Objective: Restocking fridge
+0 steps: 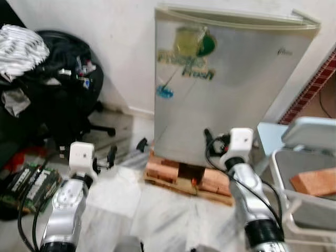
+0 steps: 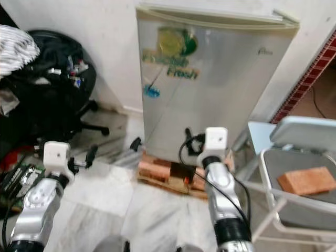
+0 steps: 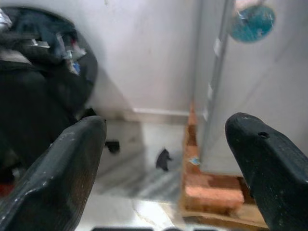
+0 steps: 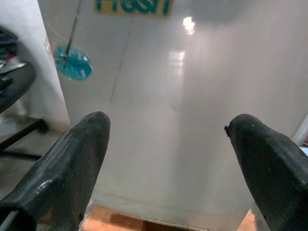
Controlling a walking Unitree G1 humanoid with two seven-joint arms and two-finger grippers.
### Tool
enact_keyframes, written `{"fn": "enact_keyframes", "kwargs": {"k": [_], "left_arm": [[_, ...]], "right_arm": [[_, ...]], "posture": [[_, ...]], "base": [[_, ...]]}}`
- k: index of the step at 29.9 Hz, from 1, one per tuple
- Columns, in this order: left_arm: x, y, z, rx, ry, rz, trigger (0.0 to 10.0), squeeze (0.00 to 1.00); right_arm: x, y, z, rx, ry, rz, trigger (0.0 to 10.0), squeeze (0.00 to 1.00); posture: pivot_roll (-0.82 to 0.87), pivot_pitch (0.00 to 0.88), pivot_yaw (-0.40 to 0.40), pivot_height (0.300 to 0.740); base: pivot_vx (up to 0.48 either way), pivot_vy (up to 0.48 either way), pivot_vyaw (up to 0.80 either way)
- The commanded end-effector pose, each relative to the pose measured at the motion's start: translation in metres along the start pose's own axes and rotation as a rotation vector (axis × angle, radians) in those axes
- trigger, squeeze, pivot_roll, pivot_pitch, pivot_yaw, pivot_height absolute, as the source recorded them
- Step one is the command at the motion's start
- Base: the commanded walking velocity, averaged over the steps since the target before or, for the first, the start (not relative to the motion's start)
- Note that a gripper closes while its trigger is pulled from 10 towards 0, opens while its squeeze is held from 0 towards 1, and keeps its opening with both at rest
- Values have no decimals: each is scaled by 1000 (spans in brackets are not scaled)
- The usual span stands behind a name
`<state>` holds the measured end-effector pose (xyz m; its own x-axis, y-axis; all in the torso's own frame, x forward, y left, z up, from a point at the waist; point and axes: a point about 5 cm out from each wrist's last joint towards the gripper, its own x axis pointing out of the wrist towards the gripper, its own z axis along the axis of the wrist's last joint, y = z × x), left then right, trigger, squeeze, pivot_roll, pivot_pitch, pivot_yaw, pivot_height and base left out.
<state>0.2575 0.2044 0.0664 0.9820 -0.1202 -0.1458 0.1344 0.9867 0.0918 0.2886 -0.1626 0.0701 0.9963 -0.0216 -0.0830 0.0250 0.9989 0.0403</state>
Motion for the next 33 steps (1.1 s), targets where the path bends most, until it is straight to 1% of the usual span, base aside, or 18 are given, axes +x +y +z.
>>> {"fn": "enact_keyframes", "kwargs": {"k": [1, 2, 3, 5, 6, 9, 10, 11, 12, 13, 15, 18, 19, 21, 23, 26, 29, 33], "left_arm": [[-6, 4, 6, 36, -15, -8, 10000, 0], [-6, 4, 6, 36, -15, -8, 10000, 0], [-8, 0, 7, 62, -32, -40, 10000, 0], [-9, -2, 7, 75, -46, -66, 10000, 0], [-10, -2, 6, 85, -45, -67, 10000, 0], [-12, 1, 0, 40, -4, -32, 10000, 0], [-13, 1, -1, 25, -10, -35, 10000, 0], [-14, 1, 0, 32, -19, -44, 10000, 0], [-14, 0, 0, 8, -30, -46, 10000, 0], [-13, 0, -2, -17, -20, -38, 10000, 0], [-12, 0, -3, -34, -7, -37, 10000, 0], [-10, -2, -5, -80, 16, -56, 10000, 0], [-9, 0, -6, -91, 24, -37, 10000, 0], [-9, 1, -6, -87, 16, -43, 10000, 0], [-9, 8, -7, -63, 7, -6, 10000, 0], [-8, 13, -9, -75, 23, 22, 10000, 0], [-6, 16, -9, -72, 26, 24, 10000, 0], [-1, 13, -4, -61, 0, -11, 10000, 0]], "right_arm": [[-2, -1, 7, 7, -32, -30, 10000, 0], [-2, -1, 7, 7, -32, -30, 10000, 0], [-6, -5, 6, -5, -30, -47, 10000, 0], [-8, -8, 4, -10, -23, -61, 10000, 0], [-10, -11, 1, -5, -15, -81, 10000, 0], [-12, -13, -3, 4, 5, -112, 10000, 0], [-12, -14, -3, 4, 4, -117, 10000, 0], [-12, -14, -2, 3, 1, -121, 10000, 0], [-13, -14, -2, 3, 0, -123, 10000, 0], [-13, -13, -2, 0, 2, -121, 10000, 0], [-13, -12, -3, -4, 4, -114, 10000, 0], [-13, -8, -1, -4, -2, -101, 10000, 0], [-12, -7, -1, -4, -2, -101, 10000, 0], [-12, -7, -2, -3, -1, -101, 10000, 0], [-11, -7, -3, -3, 6, -102, 10000, 0], [-11, -7, -4, -4, 9, -100, 10000, 0], [-10, -6, -3, -8, 6, -96, 10000, 0], [-4, -4, 1, -12, -6, -84, 10000, 0]], "posture": [[101, 0, -26, 740], [101, 0, -26, 740], [101, 0, -26, 740], [106, 0, -22, 740], [105, 0, -9, 740], [103, 0, -3, 740], [103, 0, -2, 740], [104, 0, -4, 740], [108, 0, -5, 740], [110, 0, -6, 740], [110, 0, -6, 740], [110, 0, -6, 740], [112, 0, -5, 740], [113, 0, -4, 740], [114, 0, -2, 740], [113, 0, -1, 740], [110, 0, -2, 740], [111, 0, -10, 740]], "base": [[0, 480, 0], [0, 480, 0], [0, 480, 0], [0, 480, 0], [0, 480, 0], [0, 480, 0], [0, 364, 0], [0, 0, 0], [0, 0, 0], [0, 0, 0], [0, 0, 0], [0, 0, 0], [0, 0, 0], [0, 0, 0], [0, 431, 0], [0, 480, -533], [0, 480, -800], [0, 476, -552]]}}
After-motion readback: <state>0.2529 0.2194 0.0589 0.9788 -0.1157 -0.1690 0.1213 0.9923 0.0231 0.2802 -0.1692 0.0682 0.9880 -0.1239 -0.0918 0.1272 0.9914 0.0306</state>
